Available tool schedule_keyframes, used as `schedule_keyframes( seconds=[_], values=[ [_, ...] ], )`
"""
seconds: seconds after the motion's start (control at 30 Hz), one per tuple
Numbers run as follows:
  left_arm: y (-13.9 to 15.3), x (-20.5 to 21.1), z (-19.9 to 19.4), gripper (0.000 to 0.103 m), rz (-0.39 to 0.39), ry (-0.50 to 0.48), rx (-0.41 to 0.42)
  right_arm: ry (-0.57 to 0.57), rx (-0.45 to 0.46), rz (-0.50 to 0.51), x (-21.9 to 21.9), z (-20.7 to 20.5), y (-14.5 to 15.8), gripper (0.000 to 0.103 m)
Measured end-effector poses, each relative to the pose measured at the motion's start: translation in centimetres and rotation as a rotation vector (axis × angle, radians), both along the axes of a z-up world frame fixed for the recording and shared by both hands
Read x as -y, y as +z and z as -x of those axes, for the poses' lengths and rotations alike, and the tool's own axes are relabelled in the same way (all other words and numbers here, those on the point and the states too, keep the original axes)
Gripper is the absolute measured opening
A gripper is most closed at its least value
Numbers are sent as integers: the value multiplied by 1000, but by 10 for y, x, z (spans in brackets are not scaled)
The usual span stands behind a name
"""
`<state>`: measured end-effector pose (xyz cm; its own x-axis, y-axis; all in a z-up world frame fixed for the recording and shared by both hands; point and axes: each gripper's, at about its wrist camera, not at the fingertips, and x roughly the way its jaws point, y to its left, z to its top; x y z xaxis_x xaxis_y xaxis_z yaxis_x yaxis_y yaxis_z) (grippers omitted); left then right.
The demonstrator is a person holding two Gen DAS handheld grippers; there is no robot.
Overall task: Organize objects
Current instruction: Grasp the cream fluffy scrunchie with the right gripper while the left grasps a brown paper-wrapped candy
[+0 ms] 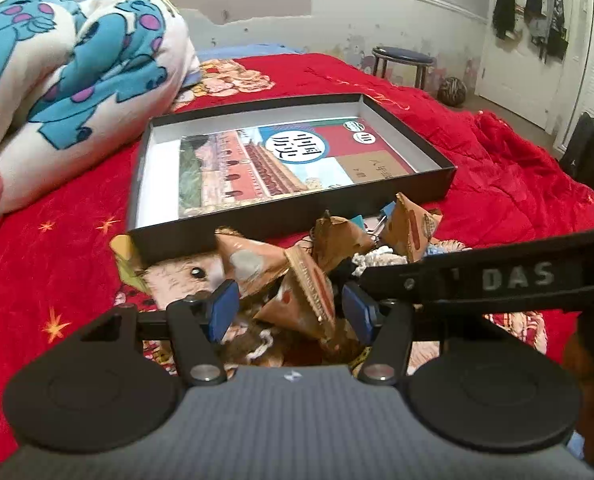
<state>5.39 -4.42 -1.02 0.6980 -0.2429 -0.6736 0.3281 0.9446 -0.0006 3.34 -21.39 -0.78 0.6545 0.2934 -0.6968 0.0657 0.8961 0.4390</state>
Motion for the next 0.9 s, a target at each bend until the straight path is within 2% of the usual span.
schedule_keyframes(
  seconds=[0.07, 0.1, 0.17, 0.23, 0.3, 0.47, 0.63, 0.9],
  values=[
    [-4, 4, -6, 49, -2, -12, -22, -23, -21, -22, 2, -4, -6, 52],
    [-7, 5, -8, 45, -2, -18, -34, -27, -31, -40, 4, -6, -10, 47],
    [-11, 6, -8, 42, 1, -10, -58, -30, -44, -65, 6, -7, -16, 39],
    [-14, 5, -5, 38, 15, -13, -73, -27, -62, -92, 8, -6, -21, 26],
    [-14, 4, -4, 37, 32, -6, -73, -23, -62, -118, 9, -5, -23, 20],
    [-12, 1, 0, 34, 53, 11, -74, -15, -25, -138, 8, 0, -17, 18],
    [-10, 2, 6, 33, 53, 16, -77, -36, -25, -131, 12, 6, -16, 17],
    [0, -3, 15, 32, 92, 14, -61, -73, 3, -184, 25, 18, -12, 16]
  ],
)
